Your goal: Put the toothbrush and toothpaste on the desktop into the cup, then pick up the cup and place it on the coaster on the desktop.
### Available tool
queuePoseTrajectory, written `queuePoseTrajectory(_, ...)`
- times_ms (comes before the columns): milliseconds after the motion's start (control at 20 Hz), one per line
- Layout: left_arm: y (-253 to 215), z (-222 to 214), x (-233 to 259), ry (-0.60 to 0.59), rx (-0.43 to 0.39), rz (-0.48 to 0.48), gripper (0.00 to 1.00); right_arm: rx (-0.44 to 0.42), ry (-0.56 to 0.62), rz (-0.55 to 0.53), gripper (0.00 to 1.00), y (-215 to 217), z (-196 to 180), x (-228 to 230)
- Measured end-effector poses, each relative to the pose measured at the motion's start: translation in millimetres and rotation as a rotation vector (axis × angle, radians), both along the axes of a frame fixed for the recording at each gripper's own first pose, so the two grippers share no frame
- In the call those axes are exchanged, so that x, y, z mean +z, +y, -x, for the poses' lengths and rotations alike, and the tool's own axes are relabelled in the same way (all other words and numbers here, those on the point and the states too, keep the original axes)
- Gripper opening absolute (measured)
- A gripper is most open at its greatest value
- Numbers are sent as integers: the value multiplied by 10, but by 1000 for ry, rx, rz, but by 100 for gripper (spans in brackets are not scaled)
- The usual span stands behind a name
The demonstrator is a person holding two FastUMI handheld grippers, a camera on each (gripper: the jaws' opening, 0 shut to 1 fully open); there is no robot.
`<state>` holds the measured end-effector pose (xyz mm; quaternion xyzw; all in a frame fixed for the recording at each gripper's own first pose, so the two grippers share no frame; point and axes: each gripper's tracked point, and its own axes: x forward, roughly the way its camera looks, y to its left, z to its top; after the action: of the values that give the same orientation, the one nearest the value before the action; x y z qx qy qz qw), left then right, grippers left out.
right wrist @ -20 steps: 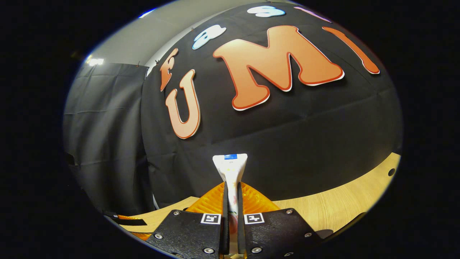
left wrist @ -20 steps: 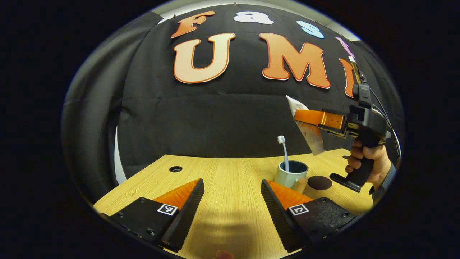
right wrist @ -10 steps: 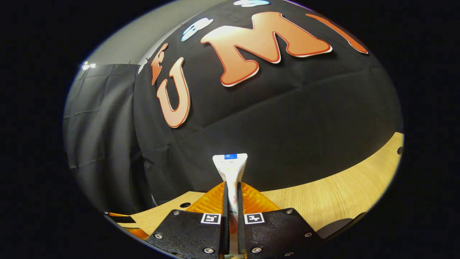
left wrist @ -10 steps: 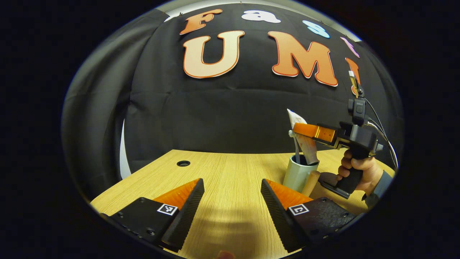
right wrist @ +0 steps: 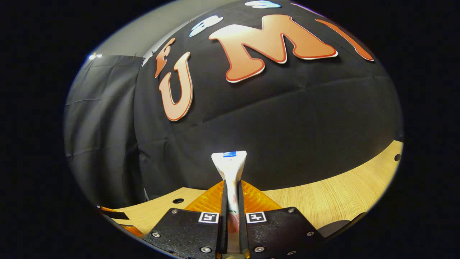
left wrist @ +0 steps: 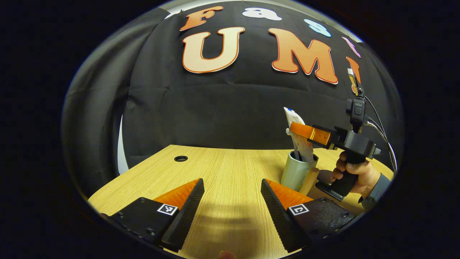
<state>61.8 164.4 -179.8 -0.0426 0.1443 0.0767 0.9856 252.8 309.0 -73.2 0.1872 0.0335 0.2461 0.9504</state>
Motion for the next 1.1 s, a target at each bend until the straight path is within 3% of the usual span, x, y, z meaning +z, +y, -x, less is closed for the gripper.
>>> queuePoseTrajectory(350,-59,13,-58,14,-12,5,96,14,14,35,14,-54,136,-26)
queuePoseTrajectory(750,-237,-4,-95,23,-42,27,96,-11,62,97,24,-322,261,-87)
queuePoseTrajectory(1100,-466,-16,32,35,-89,36,95,-2,38,130,46,-595,495,129)
